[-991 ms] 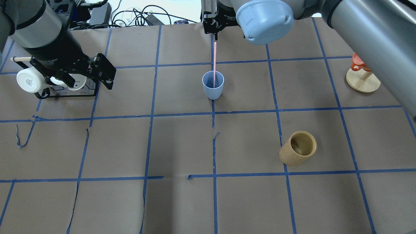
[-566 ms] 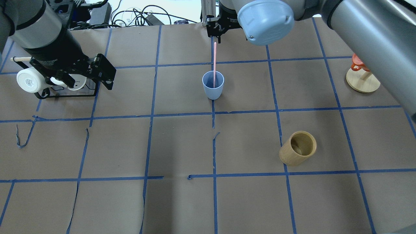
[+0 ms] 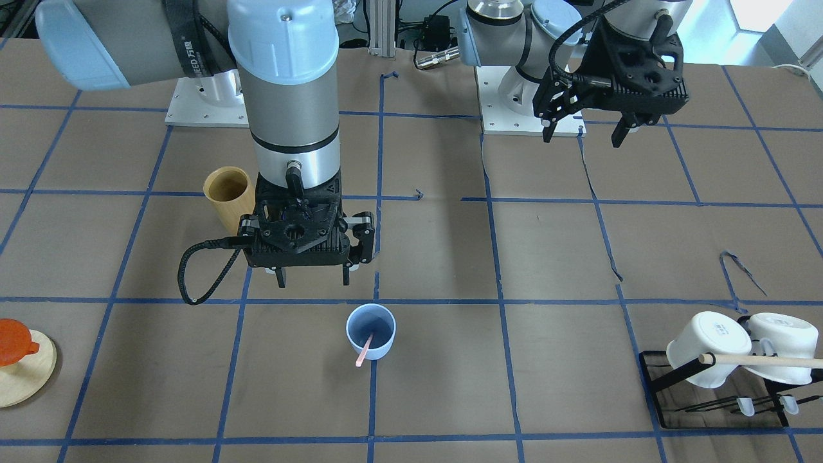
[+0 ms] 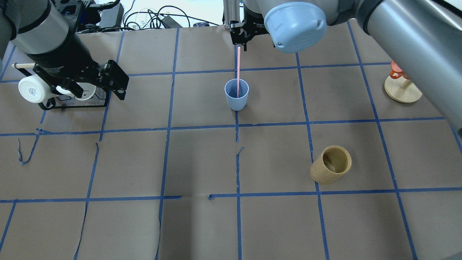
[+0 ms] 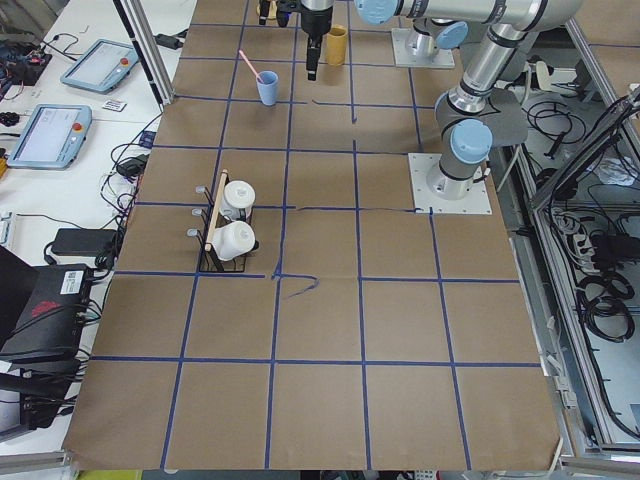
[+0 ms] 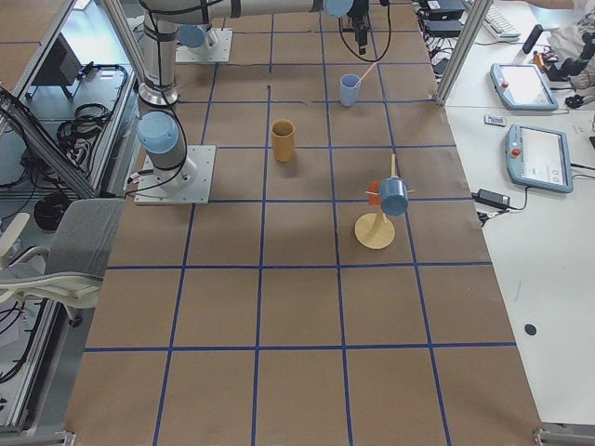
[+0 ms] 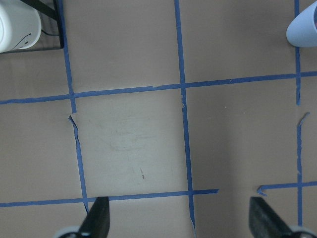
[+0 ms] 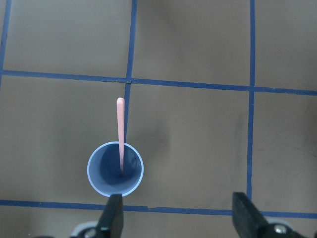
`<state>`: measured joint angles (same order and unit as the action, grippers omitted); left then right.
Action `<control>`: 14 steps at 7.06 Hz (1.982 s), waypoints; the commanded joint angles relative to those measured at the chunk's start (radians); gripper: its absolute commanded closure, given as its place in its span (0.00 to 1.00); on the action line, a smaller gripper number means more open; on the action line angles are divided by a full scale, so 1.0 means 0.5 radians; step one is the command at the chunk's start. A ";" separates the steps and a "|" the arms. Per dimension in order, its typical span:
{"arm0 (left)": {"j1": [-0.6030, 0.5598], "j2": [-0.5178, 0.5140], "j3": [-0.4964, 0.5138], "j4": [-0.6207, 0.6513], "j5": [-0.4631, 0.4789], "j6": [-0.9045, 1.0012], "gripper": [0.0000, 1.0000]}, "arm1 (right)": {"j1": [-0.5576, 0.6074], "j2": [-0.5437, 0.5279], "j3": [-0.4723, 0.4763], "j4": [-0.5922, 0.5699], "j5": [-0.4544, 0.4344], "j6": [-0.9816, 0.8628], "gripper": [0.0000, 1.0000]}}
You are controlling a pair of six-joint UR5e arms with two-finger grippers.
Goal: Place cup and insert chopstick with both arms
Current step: 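Lower the chopstick into the blue cup with the right gripper, then open the right gripper and raise it away from the cup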
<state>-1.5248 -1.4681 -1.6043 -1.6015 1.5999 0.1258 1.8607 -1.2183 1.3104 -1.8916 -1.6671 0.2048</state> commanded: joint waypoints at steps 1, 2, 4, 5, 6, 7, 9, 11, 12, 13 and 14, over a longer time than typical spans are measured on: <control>0.000 0.000 -0.004 0.000 0.000 0.000 0.00 | 0.003 0.010 0.042 -0.024 0.005 -0.002 0.20; 0.000 -0.003 -0.004 0.000 -0.003 0.000 0.00 | 0.000 -0.002 0.042 -0.021 0.009 -0.002 0.20; 0.000 -0.003 -0.004 0.000 0.000 0.000 0.00 | -0.033 -0.018 0.027 0.073 0.027 -0.020 0.17; 0.000 -0.003 -0.004 0.000 0.000 0.000 0.00 | -0.088 -0.054 0.009 0.189 0.033 -0.041 0.17; 0.000 -0.003 -0.004 0.000 0.000 0.000 0.00 | -0.168 -0.143 0.018 0.437 0.057 -0.166 0.17; -0.003 -0.003 -0.004 0.000 0.000 0.000 0.00 | -0.296 -0.238 0.033 0.515 0.061 -0.404 0.17; 0.000 -0.006 -0.001 0.000 0.000 0.000 0.00 | -0.417 -0.498 0.130 0.687 0.082 -0.623 0.15; 0.003 -0.006 -0.001 0.000 0.000 0.000 0.00 | -0.484 -0.729 0.415 0.523 0.082 -0.667 0.05; 0.003 0.000 -0.007 -0.003 0.003 0.000 0.00 | -0.518 -0.736 0.468 0.431 0.122 -0.673 0.01; 0.006 0.003 -0.010 -0.003 0.003 0.003 0.00 | -0.521 -0.742 0.475 0.430 0.110 -0.680 0.00; 0.003 0.003 -0.010 0.000 0.003 0.003 0.00 | -0.521 -0.745 0.475 0.430 0.113 -0.677 0.00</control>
<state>-1.5227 -1.4674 -1.6082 -1.6025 1.6013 0.1268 1.6035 -1.5859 1.5406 -1.6689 -1.6122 -0.1326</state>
